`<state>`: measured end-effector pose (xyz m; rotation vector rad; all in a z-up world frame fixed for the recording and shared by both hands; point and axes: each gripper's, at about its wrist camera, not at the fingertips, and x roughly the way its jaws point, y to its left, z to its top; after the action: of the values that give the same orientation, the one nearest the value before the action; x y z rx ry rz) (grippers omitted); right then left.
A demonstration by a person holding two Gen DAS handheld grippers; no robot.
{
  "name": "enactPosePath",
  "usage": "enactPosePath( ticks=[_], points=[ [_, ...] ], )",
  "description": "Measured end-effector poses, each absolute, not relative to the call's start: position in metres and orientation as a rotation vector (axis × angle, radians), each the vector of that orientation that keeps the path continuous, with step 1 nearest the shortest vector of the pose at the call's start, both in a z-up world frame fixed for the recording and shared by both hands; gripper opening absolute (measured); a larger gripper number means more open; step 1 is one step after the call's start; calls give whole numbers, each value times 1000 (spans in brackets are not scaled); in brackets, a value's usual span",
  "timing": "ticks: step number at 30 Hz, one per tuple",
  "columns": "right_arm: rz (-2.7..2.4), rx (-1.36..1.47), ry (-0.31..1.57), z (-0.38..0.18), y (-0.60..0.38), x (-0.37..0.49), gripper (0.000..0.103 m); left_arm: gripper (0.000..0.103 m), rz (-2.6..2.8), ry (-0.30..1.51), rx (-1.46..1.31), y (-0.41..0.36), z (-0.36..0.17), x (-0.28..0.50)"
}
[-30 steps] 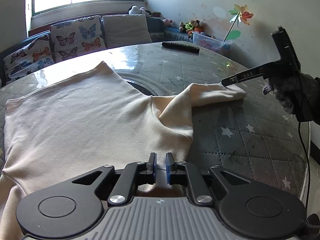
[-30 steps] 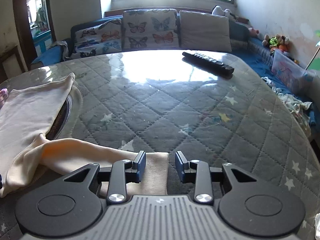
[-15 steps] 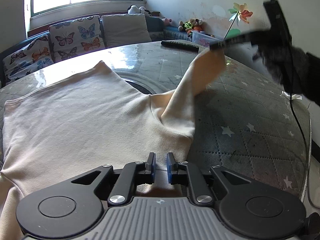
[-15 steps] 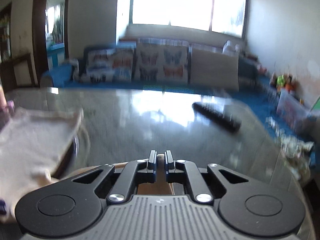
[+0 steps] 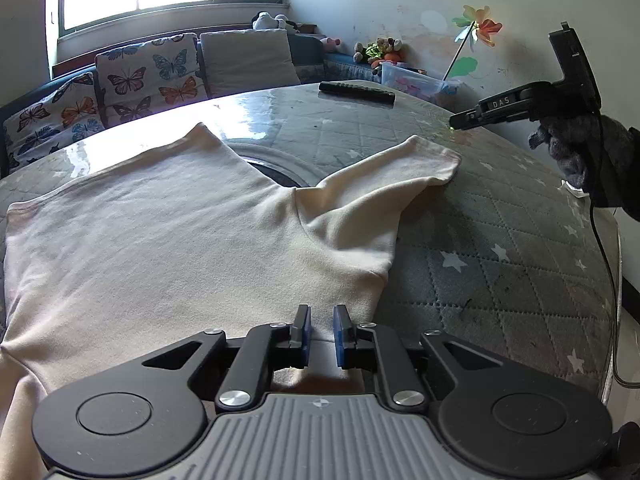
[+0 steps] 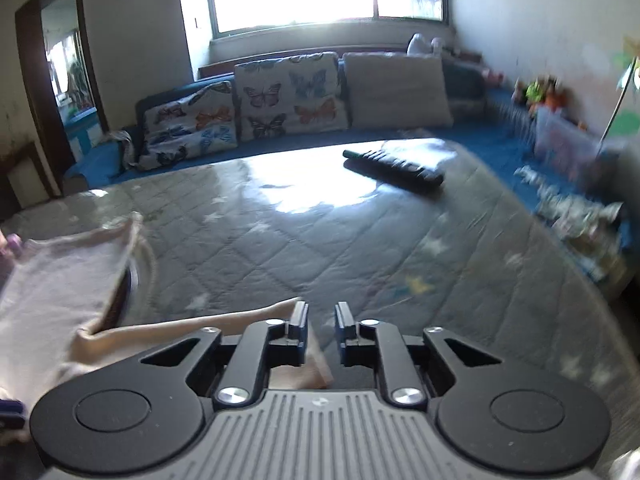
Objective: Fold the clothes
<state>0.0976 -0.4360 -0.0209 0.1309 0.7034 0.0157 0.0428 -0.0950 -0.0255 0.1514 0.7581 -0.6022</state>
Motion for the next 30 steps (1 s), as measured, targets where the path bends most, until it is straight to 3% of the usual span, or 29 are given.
enactPosePath(
  ticks=[2, 10, 11, 12, 15, 22, 30],
  points=[
    [34, 141, 704, -24, -430, 98, 34, 13, -603, 757, 152, -95, -26, 42],
    [-4, 94, 801, -57, -426, 108, 37, 13, -603, 756, 150, -94, -26, 42],
    [-1, 78, 798, -58, -423, 108, 33, 14, -604, 756, 150, -94, -26, 43],
    [2, 60, 796, -58, -421, 108, 17, 14, -604, 757, 151, -94, -26, 43],
    [3, -23, 780, -54, -410, 114, 3, 14, -605, 756, 154, -94, -27, 43],
    [-40, -186, 716, -49, -394, 136, 3, 14, -608, 754, 152, -93, -27, 43],
    [-63, -106, 716, -42, -406, 137, 8, 14, -615, 752, 153, -93, -27, 43]
  ],
)
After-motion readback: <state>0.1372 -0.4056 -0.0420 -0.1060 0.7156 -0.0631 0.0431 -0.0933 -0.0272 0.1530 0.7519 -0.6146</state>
